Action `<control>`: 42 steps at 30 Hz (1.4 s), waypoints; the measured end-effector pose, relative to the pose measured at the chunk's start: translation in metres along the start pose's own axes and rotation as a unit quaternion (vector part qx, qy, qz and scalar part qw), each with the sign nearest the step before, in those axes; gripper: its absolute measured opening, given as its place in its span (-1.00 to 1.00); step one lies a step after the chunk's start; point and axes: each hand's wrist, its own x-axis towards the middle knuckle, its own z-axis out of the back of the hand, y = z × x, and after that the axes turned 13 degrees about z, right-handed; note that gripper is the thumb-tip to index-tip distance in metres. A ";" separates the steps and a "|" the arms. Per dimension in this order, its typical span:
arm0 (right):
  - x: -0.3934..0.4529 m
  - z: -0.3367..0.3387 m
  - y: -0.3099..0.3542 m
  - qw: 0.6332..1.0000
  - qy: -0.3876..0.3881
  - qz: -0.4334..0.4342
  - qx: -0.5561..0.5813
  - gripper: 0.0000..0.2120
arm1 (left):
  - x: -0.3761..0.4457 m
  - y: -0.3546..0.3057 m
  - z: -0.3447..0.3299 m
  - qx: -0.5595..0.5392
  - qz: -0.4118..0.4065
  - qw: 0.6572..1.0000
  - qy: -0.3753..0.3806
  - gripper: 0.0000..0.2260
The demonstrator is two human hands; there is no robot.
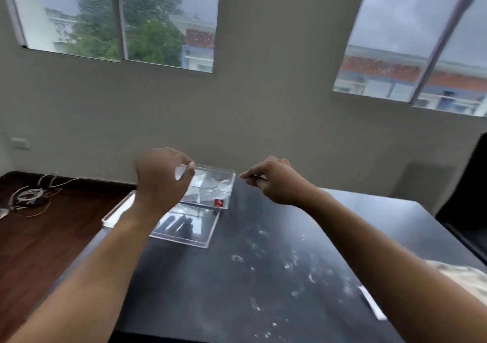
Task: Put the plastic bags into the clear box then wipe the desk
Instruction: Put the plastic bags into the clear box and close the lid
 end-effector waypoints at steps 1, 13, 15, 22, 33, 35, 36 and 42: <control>-0.019 0.012 -0.005 1.000 0.005 -0.016 0.003 -0.76 | -0.004 -0.007 0.000 -0.012 -0.020 1.000 0.010 -0.84; -0.230 0.096 -0.063 0.969 0.092 -0.228 -0.015 -0.57 | -0.102 -0.165 -0.006 -0.120 -0.262 0.912 0.291 -0.72; -0.248 0.094 -0.065 0.965 0.110 -0.237 -0.007 -0.54 | -0.130 -0.195 -0.003 -0.119 -0.304 0.885 0.332 -0.68; -0.261 0.070 -0.074 0.963 0.129 -0.236 -0.007 -0.35 | -0.196 -0.250 -0.009 -0.036 -0.299 0.865 0.402 -0.47; -0.239 0.055 -0.089 0.962 0.156 -0.220 -0.041 -0.62 | -0.196 -0.253 -0.020 -0.038 -0.244 0.863 0.440 -0.86; -0.232 0.060 -0.088 0.966 0.135 -0.215 -0.053 -0.62 | -0.194 -0.251 -0.020 -0.063 -0.230 0.857 0.458 -0.82; -0.228 0.065 -0.087 0.969 0.114 -0.214 -0.054 -0.62 | -0.193 -0.251 -0.019 -0.074 -0.217 0.854 0.468 -0.80; -0.195 0.099 -0.068 0.979 -0.077 -0.182 -0.051 -0.59 | -0.178 -0.241 -0.014 -0.125 -0.150 0.863 0.465 -0.77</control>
